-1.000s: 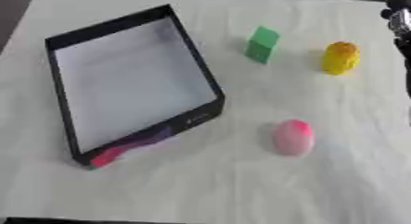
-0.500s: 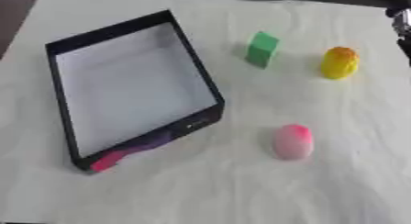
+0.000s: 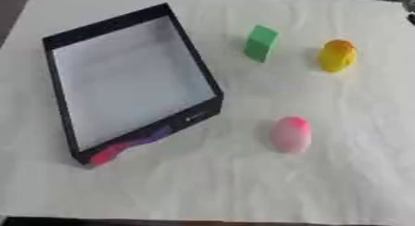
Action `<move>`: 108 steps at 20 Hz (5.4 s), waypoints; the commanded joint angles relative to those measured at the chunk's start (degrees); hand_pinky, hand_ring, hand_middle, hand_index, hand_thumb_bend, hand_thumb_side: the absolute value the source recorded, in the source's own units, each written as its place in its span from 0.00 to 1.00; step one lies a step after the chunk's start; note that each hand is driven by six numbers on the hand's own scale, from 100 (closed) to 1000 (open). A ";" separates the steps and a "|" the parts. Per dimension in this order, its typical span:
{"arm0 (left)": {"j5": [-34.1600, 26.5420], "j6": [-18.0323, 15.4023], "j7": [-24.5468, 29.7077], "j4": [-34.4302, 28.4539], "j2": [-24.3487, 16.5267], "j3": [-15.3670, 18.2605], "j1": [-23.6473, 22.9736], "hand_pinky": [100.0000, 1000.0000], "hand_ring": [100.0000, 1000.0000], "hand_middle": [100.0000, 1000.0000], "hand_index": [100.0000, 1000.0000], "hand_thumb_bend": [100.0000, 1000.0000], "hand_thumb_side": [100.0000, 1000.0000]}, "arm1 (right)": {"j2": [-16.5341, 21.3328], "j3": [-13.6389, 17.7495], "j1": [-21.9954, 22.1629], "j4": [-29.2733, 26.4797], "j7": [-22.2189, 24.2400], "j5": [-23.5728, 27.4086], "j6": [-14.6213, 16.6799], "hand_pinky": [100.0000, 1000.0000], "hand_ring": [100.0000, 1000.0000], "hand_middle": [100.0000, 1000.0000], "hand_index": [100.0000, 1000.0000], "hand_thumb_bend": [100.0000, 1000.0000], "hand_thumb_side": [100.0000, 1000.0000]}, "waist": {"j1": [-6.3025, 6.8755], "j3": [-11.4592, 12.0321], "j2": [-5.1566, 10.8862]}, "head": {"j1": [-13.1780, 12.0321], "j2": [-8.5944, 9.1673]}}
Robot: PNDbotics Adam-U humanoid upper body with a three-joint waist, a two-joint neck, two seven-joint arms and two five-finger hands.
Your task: Pick up objects on the table and place them in the box.
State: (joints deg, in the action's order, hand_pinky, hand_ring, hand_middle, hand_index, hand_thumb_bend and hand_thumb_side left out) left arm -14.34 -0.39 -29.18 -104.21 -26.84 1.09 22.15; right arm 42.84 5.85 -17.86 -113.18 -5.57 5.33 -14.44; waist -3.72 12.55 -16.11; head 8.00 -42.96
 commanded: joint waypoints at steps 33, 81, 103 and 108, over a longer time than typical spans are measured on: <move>0.74 0.11 0.10 -0.61 -2.95 0.44 -0.16 0.70 0.57 0.77 0.82 0.29 0.55 | -2.92 -20.75 -37.90 35.77 35.46 -27.47 9.44 0.90 0.86 0.82 0.87 0.25 0.46 | -0.76 -0.61 4.49 | 1.71 -1.16; 0.41 0.45 -0.55 -0.58 -3.12 0.58 -0.10 0.69 0.56 0.76 0.82 0.30 0.56 | -10.72 -23.06 -33.43 36.38 39.67 -40.97 3.09 0.91 0.87 0.84 0.91 0.38 0.58 | -0.53 -0.63 1.44 | 2.10 -1.16; -0.38 0.64 -0.67 -0.63 -1.93 0.54 -0.01 0.69 0.55 0.76 0.82 0.29 0.57 | -11.00 -21.23 -35.03 44.92 35.24 -42.92 6.47 0.92 0.90 0.86 0.92 0.41 0.59 | 0.72 0.59 -1.05 | 4.37 -0.05; -0.46 0.67 -0.61 -0.65 -1.79 0.48 -0.02 0.69 0.55 0.77 0.82 0.29 0.57 | -10.79 -21.05 -35.30 46.12 34.25 -43.56 6.99 0.92 0.89 0.86 0.92 0.42 0.58 | 0.85 0.82 -1.26 | 4.81 0.38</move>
State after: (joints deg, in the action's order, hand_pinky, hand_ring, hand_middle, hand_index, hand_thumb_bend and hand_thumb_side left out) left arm -14.60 0.26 -29.63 -103.90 -27.67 1.10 21.55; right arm 30.87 -15.91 -51.93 -66.88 29.03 -37.83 -7.64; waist -4.02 13.34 -17.63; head 12.53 -43.31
